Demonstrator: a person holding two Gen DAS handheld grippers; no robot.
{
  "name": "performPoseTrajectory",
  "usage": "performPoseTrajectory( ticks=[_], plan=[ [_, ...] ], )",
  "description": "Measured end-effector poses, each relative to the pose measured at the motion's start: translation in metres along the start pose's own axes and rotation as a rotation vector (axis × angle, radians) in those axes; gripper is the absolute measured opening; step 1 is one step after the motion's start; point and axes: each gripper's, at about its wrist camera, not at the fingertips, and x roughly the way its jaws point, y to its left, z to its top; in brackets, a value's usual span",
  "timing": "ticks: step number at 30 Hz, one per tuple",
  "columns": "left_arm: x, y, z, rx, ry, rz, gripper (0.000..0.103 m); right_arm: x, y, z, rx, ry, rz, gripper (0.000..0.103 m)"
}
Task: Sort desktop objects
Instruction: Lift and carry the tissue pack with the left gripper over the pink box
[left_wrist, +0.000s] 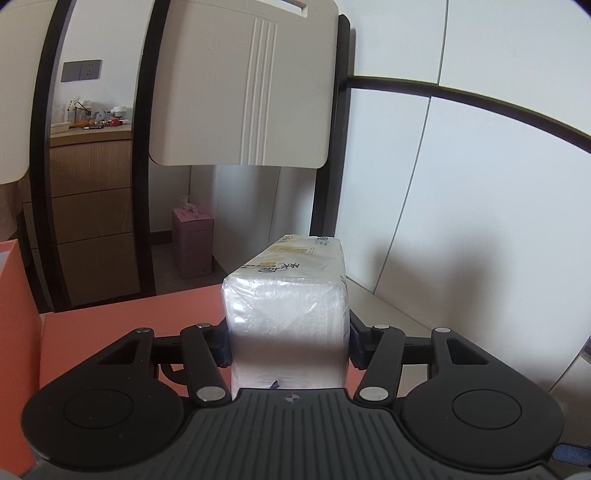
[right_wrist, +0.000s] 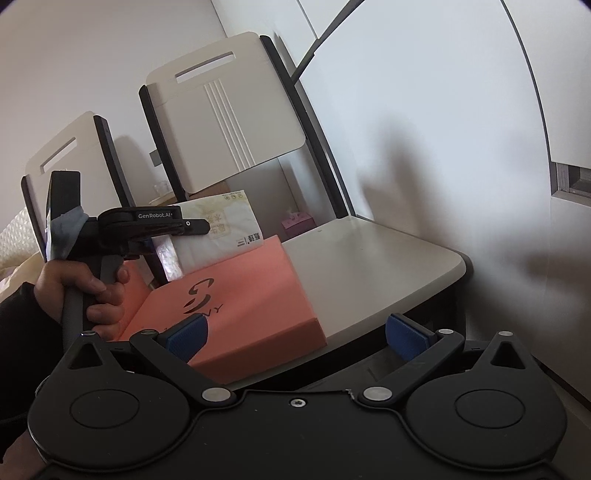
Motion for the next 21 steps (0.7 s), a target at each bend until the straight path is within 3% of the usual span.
performPoseTrajectory(
  ticks=[21],
  plan=[
    [-0.077, 0.047, 0.05, -0.045, -0.115, 0.155, 0.059, 0.01, 0.041, 0.002, -0.059, 0.011, 0.066, 0.102]
  ],
)
